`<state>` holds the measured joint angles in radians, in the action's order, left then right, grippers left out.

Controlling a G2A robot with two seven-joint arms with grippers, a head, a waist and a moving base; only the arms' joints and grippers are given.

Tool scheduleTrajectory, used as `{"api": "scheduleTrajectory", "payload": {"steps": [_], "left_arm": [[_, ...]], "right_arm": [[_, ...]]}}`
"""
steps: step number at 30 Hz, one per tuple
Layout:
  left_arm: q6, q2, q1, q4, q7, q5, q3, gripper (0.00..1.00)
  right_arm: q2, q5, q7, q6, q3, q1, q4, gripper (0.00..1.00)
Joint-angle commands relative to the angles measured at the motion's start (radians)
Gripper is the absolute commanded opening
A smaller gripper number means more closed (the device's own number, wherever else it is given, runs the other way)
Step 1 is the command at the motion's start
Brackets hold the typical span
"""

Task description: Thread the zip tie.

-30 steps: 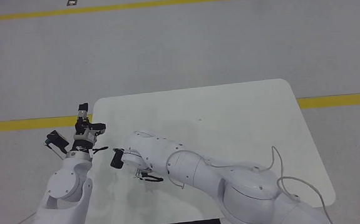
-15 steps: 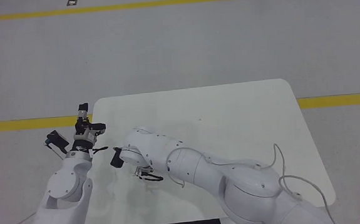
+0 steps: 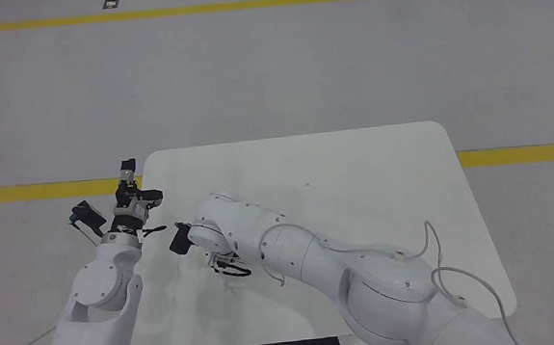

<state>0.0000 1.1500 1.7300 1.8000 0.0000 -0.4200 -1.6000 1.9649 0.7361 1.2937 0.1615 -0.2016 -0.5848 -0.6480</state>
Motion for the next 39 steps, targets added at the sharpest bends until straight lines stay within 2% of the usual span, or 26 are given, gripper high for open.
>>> {"api": "scheduleTrajectory", "payload": {"steps": [1, 10, 17, 21, 27, 31, 36, 38, 39], "left_arm": [[0.0, 0.0, 0.0, 0.0, 0.0, 0.0, 0.0, 1.0], [0.0, 0.0, 0.0, 0.0, 0.0, 0.0, 0.0, 1.0], [0.0, 0.0, 0.0, 0.0, 0.0, 0.0, 0.0, 1.0], [0.0, 0.0, 0.0, 0.0, 0.0, 0.0, 0.0, 1.0], [0.0, 0.0, 0.0, 0.0, 0.0, 0.0, 0.0, 1.0], [0.0, 0.0, 0.0, 0.0, 0.0, 0.0, 0.0, 1.0], [0.0, 0.0, 0.0, 0.0, 0.0, 0.0, 0.0, 1.0], [0.0, 0.0, 0.0, 0.0, 0.0, 0.0, 0.0, 1.0], [0.0, 0.0, 0.0, 0.0, 0.0, 0.0, 0.0, 1.0]], "right_arm": [[-0.003, 0.003, 0.002, -0.004, -0.007, -0.001, -0.003, 0.0], [-0.029, 0.009, -0.029, -0.038, -0.055, -0.014, -0.027, 0.0], [-0.069, 0.004, -0.068, -0.037, -0.112, -0.032, -0.061, 0.0], [-0.101, 0.0, -0.086, -0.047, -0.157, -0.051, -0.094, 0.0], [-0.158, 0.003, -0.131, -0.023, -0.229, -0.091, -0.153, 0.0], [-0.202, 0.018, -0.161, -0.026, -0.282, -0.137, -0.225, 0.0], [-0.264, 0.021, -0.196, 0.039, -0.369, -0.218, -0.332, 0.0], [-0.284, 0.019, -0.201, 0.066, -0.398, -0.245, -0.365, 0.0], [-0.284, 0.019, -0.201, 0.066, -0.398, -0.245, -0.365, 0.0]]}}
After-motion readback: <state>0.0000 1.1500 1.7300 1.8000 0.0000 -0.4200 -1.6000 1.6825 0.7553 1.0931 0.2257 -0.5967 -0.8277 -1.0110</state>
